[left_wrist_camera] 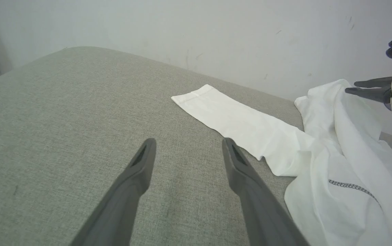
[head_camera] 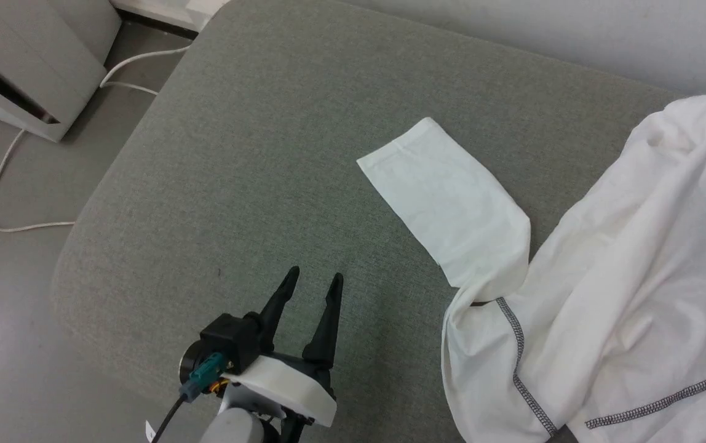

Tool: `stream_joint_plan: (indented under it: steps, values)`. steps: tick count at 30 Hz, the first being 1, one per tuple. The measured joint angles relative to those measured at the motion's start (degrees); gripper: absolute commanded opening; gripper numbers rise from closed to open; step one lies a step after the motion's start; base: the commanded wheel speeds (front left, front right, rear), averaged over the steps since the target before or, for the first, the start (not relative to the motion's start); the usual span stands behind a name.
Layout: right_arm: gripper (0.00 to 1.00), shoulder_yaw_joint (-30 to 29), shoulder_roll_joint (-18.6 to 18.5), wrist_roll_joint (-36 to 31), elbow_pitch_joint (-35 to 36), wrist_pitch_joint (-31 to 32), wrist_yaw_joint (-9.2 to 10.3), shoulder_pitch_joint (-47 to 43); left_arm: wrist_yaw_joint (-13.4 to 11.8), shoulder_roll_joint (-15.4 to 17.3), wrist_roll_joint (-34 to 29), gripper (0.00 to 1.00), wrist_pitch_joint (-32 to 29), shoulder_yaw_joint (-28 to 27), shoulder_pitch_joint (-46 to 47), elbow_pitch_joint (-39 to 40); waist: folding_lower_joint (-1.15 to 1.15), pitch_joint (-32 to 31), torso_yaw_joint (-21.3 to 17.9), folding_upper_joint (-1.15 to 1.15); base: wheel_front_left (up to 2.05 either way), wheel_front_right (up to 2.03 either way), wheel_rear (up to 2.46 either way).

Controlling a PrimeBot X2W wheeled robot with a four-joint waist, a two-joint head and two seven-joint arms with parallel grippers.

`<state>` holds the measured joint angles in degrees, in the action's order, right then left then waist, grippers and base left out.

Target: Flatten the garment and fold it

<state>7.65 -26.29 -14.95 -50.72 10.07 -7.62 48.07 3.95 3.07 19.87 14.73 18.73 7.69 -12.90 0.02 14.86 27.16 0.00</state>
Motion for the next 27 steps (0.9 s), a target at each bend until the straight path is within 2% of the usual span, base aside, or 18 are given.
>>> stream_joint_plan:
  steps: [2,7,15,20,24,27]
  values:
    - [1.0,-0.2,1.2,0.5,-2.5,-0.3,0.0,-0.8,-0.1,0.0,0.0,1.0,0.0,0.0,0.0,-0.1,-0.01,-0.2,0.0,0.0,0.0,0.0,0.0]
    - [1.0,-1.2,3.7,3.0,-5.0,-5.7,0.01,-1.0,-0.1,-0.1,-0.6,1.0,0.0,-1.2,0.0,-0.4,-0.02,-1.5,-1.3,0.0,0.0,0.0,0.0]
    - [1.0,-2.4,8.1,9.7,-2.0,-15.4,0.01,-3.0,0.7,0.4,-1.8,1.0,0.0,-3.7,-0.5,-1.9,-0.03,-5.3,-6.6,0.0,0.0,0.0,0.0]
    - [1.0,-4.0,9.9,15.0,7.3,-19.6,0.01,-9.7,1.0,1.7,-2.0,1.0,-1.3,-3.9,-0.5,-4.8,-0.03,-7.8,-11.5,0.0,0.0,0.0,0.0]
    - [1.0,-6.8,11.9,19.5,19.6,-20.3,0.01,-18.8,0.4,2.4,-1.4,1.0,-4.9,-4.8,-0.1,-6.6,-0.03,-9.3,-15.7,0.0,0.0,0.0,0.0]
    - [1.0,-11.4,14.3,21.2,30.0,-19.5,0.01,-27.3,0.0,2.9,0.4,1.0,-8.4,-5.9,1.9,-8.1,-0.03,-9.8,-18.7,0.0,0.0,0.0,0.0]
